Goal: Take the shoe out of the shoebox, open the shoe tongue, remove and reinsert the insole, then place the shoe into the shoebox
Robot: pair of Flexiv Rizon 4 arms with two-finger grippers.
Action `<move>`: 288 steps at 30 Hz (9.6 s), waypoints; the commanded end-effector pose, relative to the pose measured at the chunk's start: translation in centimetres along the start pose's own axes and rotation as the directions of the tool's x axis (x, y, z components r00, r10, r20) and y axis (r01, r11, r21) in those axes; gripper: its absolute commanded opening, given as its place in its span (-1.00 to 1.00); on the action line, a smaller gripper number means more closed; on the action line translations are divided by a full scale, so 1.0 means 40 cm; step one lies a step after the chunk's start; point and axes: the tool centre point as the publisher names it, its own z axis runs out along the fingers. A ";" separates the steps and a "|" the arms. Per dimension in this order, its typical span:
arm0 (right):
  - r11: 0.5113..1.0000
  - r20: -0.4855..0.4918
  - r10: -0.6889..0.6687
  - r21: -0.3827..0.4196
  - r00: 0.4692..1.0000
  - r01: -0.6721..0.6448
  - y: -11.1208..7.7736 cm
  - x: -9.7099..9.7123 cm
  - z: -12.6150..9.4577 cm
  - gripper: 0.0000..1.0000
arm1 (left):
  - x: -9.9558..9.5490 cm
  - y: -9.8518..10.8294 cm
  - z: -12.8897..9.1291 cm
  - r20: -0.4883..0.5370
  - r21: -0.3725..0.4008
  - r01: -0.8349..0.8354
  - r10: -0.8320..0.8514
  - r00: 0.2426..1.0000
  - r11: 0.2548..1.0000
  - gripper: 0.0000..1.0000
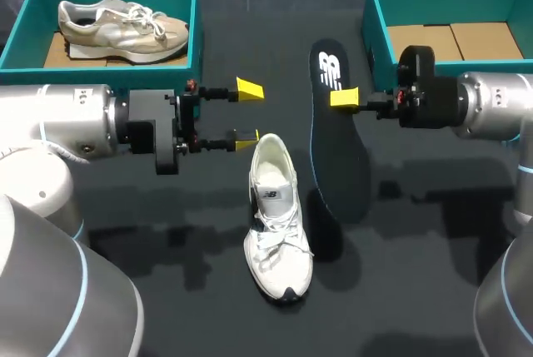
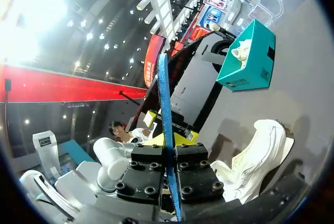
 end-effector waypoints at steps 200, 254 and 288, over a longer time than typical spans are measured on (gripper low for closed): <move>0.942 0.112 0.333 -0.089 0.936 -0.324 0.020 -0.082 -0.012 1.00 | -0.063 0.054 0.012 -0.024 -0.098 0.819 -0.822 -0.569 -0.565 -1.00; 0.936 0.573 0.320 -0.069 0.755 -0.344 0.058 0.062 -0.021 1.00 | 0.039 0.146 0.068 -0.093 -0.021 0.061 -0.059 -0.994 -0.998 -1.00; 0.867 0.985 0.175 -0.152 0.004 -0.474 0.096 0.200 0.137 1.00 | 0.040 0.132 0.085 -0.096 -0.028 0.014 -0.012 -0.995 -1.000 -1.00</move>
